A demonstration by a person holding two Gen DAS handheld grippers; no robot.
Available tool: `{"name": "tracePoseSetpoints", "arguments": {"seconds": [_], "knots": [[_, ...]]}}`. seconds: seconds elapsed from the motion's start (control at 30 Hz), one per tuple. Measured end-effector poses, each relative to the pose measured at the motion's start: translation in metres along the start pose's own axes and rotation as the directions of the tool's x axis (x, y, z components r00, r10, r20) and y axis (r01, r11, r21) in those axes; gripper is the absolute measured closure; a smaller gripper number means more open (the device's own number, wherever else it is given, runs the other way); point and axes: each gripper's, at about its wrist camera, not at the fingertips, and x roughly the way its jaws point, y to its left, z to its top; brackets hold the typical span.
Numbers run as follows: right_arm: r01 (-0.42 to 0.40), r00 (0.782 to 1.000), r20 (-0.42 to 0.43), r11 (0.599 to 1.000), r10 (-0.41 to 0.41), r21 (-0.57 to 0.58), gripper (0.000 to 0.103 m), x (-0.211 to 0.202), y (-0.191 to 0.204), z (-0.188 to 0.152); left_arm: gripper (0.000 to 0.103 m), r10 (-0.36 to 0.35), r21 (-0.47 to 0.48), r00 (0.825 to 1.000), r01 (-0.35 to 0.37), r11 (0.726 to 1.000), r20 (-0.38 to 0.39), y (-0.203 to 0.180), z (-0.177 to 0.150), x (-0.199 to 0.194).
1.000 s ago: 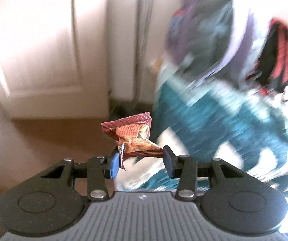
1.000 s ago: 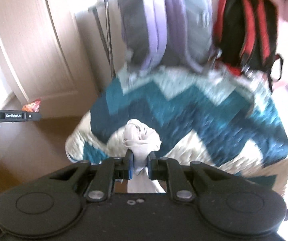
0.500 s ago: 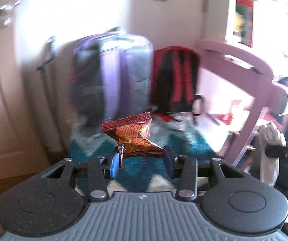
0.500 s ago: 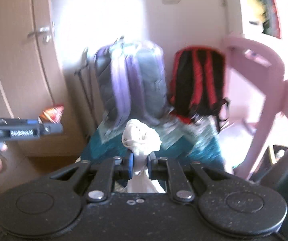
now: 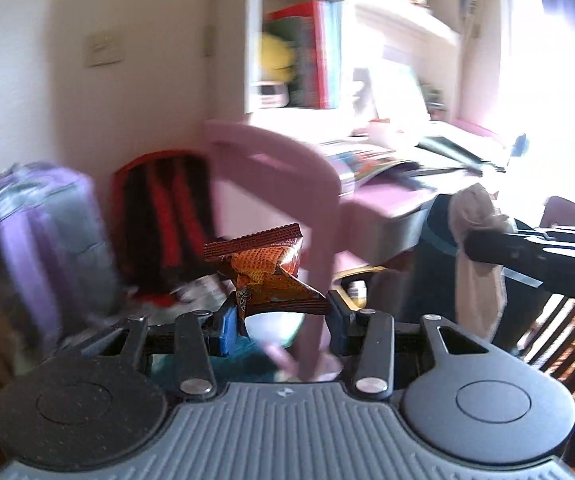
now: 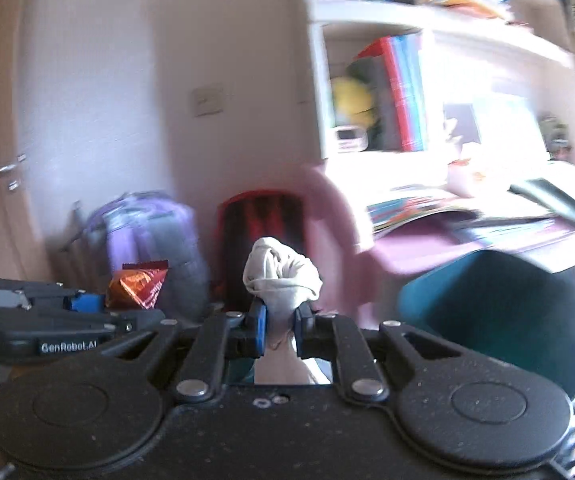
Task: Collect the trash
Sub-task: 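Lift the snack wrapper and tissue and carry both toward the teal bin, then open both tools over the teal bin to drop wrapper and tissue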
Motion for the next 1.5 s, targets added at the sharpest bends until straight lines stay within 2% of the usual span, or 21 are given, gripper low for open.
{"name": "tracePoseSetpoints", "arguments": {"seconds": [0.17,0.37,0.57,0.67,0.8,0.97,1.1,1.23,1.4,1.47,1.5], "knots": [[0.091,0.996,0.019,0.996,-0.091,0.014,0.091,-0.013,-0.049,0.016,0.059,-0.088,0.064,0.996,0.088,0.994,0.005,-0.064,0.031,0.026],[0.181,0.983,0.022,0.983,-0.181,0.033,0.091,-0.016,-0.100,0.024,0.059,-0.154,0.128,0.988,0.154,0.980,-0.005,-0.130,0.058,0.060],[0.257,0.966,-0.013,0.962,-0.257,0.087,0.091,-0.003,-0.154,0.028,0.059,-0.180,0.179,0.981,0.189,0.965,-0.065,-0.181,0.072,0.103],[0.285,0.958,-0.060,0.951,-0.280,0.122,0.091,0.013,-0.178,0.021,0.059,-0.190,0.197,0.975,0.210,0.958,-0.117,-0.201,0.074,0.127],[0.308,0.948,-0.140,0.938,-0.287,0.162,0.090,0.033,-0.202,0.006,0.059,-0.182,0.213,0.962,0.224,0.951,-0.203,-0.219,0.065,0.157],[0.327,0.932,-0.212,0.933,-0.293,0.150,0.090,0.045,-0.213,-0.013,0.059,-0.155,0.226,0.942,0.227,0.947,-0.296,-0.231,0.052,0.189],[0.340,0.921,-0.254,0.929,-0.297,0.144,0.086,0.047,-0.218,-0.020,0.059,-0.157,0.229,0.929,0.242,0.943,-0.336,-0.234,0.044,0.200],[0.349,0.912,-0.284,0.925,-0.297,0.153,0.081,0.046,-0.222,-0.025,0.057,-0.159,0.243,0.924,0.253,0.936,-0.348,-0.239,0.040,0.202],[0.356,0.909,-0.288,0.920,-0.301,0.163,0.076,0.042,-0.222,-0.026,0.049,-0.162,0.240,0.922,0.256,0.936,-0.352,-0.239,0.037,0.202],[0.361,0.907,-0.292,0.917,-0.303,0.169,0.072,0.041,-0.221,-0.024,0.036,-0.168,0.230,0.924,0.256,0.939,-0.343,-0.237,0.037,0.200],[0.364,0.905,-0.296,0.915,-0.305,0.172,0.071,0.040,-0.221,-0.023,0.034,-0.173,0.222,0.926,0.256,0.941,-0.335,-0.235,0.037,0.198]]}}
